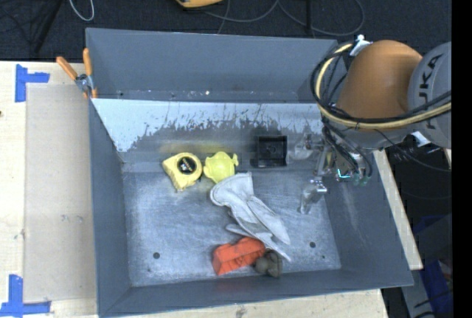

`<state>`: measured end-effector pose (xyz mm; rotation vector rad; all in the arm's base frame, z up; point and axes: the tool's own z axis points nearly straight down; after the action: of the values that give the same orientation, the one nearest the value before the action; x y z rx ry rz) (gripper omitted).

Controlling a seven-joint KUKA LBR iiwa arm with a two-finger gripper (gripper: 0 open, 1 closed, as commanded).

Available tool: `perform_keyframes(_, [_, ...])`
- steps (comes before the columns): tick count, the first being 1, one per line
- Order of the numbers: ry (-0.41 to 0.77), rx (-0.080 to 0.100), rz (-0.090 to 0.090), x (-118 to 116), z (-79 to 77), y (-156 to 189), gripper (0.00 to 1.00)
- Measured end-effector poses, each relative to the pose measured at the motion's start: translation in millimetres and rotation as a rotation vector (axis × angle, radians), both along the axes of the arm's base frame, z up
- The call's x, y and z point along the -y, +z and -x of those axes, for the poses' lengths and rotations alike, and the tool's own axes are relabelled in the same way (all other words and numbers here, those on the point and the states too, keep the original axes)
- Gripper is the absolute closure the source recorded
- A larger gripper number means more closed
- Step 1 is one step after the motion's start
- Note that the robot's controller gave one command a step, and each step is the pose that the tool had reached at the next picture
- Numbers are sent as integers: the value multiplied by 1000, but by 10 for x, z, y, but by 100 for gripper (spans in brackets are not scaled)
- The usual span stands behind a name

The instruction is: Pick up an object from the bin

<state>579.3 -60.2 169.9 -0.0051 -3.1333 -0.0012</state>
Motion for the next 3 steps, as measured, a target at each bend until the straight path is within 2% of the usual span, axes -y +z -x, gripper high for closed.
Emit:
perform_keyframes(1, [1, 7, 1, -1, -17, 43, 0])
perform_keyframes(2, [91, 17, 1, -452, 62, -940, 100])
perform_keyframes(3, [91, 18, 1, -453, 61, -940, 100])
